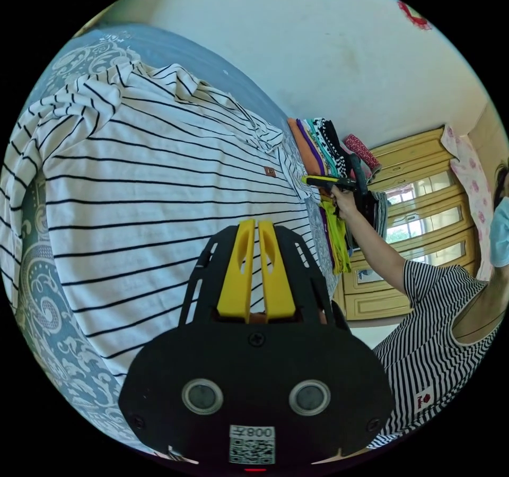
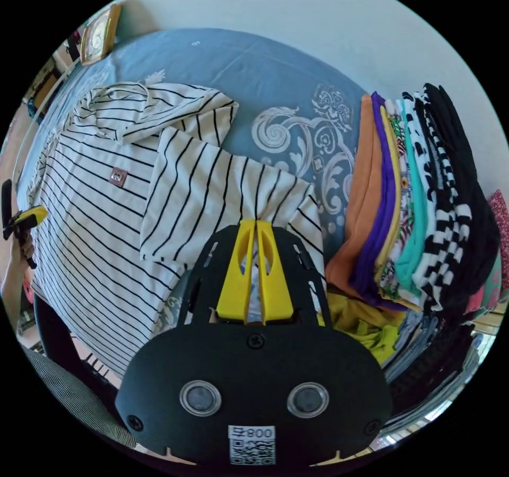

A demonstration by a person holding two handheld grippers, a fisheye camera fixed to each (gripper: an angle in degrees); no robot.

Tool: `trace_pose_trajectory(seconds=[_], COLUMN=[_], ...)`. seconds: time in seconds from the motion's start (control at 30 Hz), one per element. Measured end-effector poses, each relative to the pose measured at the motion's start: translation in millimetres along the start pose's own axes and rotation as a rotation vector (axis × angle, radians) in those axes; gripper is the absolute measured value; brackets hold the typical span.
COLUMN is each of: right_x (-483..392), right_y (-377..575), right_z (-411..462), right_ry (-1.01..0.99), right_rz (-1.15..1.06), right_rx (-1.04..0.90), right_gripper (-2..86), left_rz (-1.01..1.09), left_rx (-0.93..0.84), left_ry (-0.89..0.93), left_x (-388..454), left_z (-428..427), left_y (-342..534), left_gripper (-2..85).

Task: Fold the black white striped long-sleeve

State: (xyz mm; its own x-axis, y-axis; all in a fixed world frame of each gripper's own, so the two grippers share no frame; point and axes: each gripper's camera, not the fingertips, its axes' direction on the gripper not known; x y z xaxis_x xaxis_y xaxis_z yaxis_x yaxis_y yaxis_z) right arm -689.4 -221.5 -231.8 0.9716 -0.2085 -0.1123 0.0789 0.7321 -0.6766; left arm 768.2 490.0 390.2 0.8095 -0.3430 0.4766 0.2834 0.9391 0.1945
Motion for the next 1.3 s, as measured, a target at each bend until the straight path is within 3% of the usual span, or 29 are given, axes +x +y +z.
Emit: trace_pose_trajectory(seconds=[0.23,0.47,0.63,0.73,1.07,1.3], right_x=[47.5,62.6,40.2,6.3,-45.3,-52.4], right_y=[12.5,3.8,18.3,-2.4,-164.0,-227.0], right_z=[-77.9,-64.3,-89.8,-100.3,-82.6,-41.8], right_ry=[0.296,0.233,-0.002,-0.18,-0.03,-0.013], right_rz=[0.128,0.277,0.317,0.162,-0.137,-0.205], right_rx=[0.079,-0.016,0.163,0.274,0.31,0.22], right_gripper=[0.1,0.5,3.5,4.9,6.5,3.4], left_rz=[0.004,-0.015,0.001,0.029,0.174,0.06], left_rx=[0.056,0.087,0.123,0.145,0.176,0.074], left_ry=[0.009,0.003,-0.035,-0.085,-0.397,-0.467], left_x=[-20.2,-41.2,-56.1,-60.4,-65.9,-125.7], left_z=[11.9,28.3,26.9,28.7,49.1,103.0], left_y=[-20.3,-32.7,-52.6,-83.3,-216.3,-256.0], left_gripper=[0.5,1.7,3.7,4.6,5.5,4.3])
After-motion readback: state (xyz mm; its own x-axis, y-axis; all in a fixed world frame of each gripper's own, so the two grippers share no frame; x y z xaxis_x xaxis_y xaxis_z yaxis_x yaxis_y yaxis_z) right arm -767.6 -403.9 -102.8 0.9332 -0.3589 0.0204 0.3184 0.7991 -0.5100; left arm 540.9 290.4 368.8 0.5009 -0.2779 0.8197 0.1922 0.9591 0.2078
